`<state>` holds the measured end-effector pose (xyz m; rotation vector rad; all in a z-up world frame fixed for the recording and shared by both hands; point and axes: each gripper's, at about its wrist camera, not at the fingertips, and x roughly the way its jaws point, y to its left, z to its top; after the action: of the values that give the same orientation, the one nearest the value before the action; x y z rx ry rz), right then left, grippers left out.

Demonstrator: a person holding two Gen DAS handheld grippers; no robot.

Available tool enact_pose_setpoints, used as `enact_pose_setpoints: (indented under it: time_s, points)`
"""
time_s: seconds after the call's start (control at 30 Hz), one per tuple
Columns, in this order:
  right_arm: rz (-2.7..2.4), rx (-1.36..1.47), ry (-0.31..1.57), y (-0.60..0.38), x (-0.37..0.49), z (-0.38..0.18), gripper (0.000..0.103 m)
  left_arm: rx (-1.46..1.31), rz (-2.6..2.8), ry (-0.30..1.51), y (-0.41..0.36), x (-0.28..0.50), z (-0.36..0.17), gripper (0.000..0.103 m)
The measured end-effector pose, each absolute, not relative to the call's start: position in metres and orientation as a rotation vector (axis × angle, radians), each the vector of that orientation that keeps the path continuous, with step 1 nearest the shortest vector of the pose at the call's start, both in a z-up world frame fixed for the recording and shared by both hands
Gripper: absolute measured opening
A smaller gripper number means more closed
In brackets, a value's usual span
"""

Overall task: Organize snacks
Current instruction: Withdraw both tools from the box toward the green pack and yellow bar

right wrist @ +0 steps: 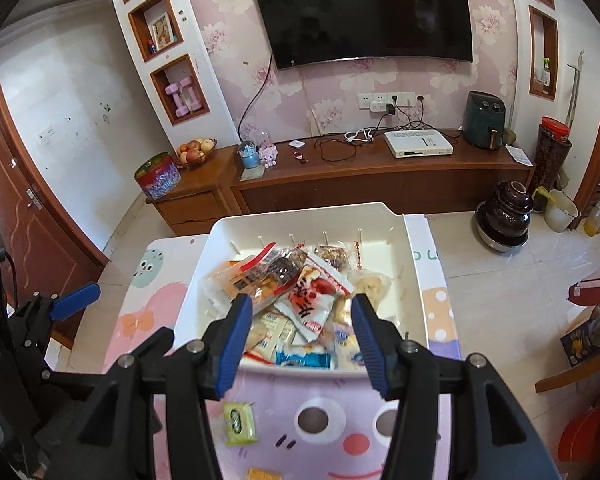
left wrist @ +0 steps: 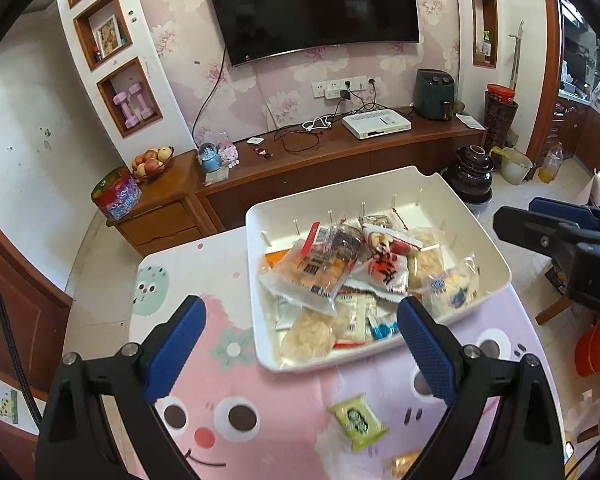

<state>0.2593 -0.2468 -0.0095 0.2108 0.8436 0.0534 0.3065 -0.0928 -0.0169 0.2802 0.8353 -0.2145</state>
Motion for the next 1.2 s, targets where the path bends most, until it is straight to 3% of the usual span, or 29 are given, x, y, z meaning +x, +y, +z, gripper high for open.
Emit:
enact_pose_setpoints:
  time_s: [0.37, 0.63, 0.9, 1.2]
  points:
    - [0.103, 0.204, 0.773, -0.238, 0.181, 0.012, 0.066, 0.258, -0.222, 0.808, -0.054, 0.222, 0.003, 0.098]
    - [0.161, 0.144, 0.796, -0.214, 0.137, -0.009, 0.069, 0.199, -0.229, 0.847, -0.023, 0.182, -0.017, 0.098]
    - [0.177, 0.066, 0.921, -0.19, 0.121, -0.078, 0.069, 0.205, -0.234, 0.891, -0.023, 0.161, -0.063, 0.098]
    - [0.165, 0.202, 1.129, -0.181, 0.125, -0.174, 0.069, 0.192, -0.209, 1.009, -0.029, 0.165, -0.135, 0.098]
